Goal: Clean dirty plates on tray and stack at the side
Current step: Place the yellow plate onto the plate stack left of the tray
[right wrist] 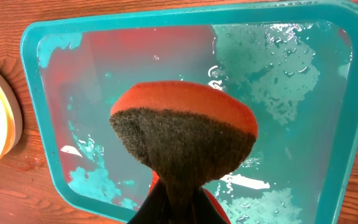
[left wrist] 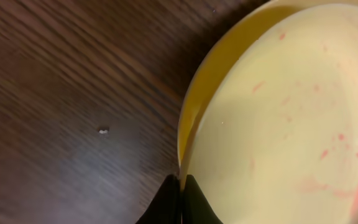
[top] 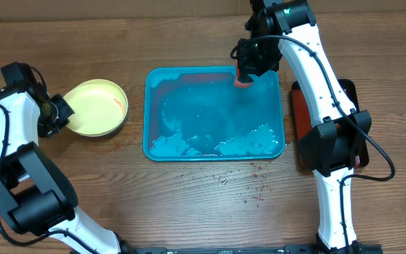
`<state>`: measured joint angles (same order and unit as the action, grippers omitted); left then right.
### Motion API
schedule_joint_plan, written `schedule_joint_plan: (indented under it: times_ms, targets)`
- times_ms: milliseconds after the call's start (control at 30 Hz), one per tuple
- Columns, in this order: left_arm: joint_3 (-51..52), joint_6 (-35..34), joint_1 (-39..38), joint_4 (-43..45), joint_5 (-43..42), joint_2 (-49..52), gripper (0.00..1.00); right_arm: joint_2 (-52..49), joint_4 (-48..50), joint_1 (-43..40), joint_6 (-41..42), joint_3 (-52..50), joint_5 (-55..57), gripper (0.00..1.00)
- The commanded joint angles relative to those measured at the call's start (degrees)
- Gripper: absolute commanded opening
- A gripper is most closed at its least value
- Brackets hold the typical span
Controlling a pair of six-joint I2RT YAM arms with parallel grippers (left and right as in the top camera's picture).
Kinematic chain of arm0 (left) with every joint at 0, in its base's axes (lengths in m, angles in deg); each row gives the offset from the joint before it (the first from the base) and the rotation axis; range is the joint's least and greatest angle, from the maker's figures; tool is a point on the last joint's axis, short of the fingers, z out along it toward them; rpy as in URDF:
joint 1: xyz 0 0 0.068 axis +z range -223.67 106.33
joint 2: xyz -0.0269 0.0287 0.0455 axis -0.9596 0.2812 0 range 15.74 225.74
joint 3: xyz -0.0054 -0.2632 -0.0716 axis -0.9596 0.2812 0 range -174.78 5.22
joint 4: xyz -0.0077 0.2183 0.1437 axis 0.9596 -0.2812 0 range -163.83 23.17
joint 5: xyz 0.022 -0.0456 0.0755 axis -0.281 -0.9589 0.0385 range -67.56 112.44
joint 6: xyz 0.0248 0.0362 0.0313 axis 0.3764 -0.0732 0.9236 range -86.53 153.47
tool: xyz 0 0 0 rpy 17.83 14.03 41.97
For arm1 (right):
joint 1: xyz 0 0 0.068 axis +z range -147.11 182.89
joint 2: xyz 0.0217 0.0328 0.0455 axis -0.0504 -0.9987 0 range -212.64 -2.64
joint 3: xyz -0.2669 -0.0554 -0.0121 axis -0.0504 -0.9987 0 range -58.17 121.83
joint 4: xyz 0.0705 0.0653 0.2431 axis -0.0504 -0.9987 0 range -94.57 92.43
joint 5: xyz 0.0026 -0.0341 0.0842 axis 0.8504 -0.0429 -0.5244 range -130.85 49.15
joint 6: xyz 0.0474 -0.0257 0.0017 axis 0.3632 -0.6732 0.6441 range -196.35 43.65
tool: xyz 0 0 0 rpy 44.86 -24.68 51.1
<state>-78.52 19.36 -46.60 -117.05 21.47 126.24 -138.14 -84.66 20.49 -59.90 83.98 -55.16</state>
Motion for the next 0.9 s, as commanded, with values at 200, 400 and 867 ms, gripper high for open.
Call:
schedule_joint_plan:
  times_ms: [200,400,867]
  targets:
    - [0.15,-1.38,-0.42,4.20,-1.66,1.27,0.07,1.68,-0.04,0.00,-0.22,1.18,0.35,0.07]
    - [-0.02,-1.09,-0.63,4.63,-3.61,1.27,0.68,1.68,-0.04,0.00,-0.22,1.18,0.35,0.07]
    - [-21.33,5.18,-8.20,-13.16,-6.16,1.03,0.69,3.85,-2.32,-1.70,0.04,1.22,0.61,0.04]
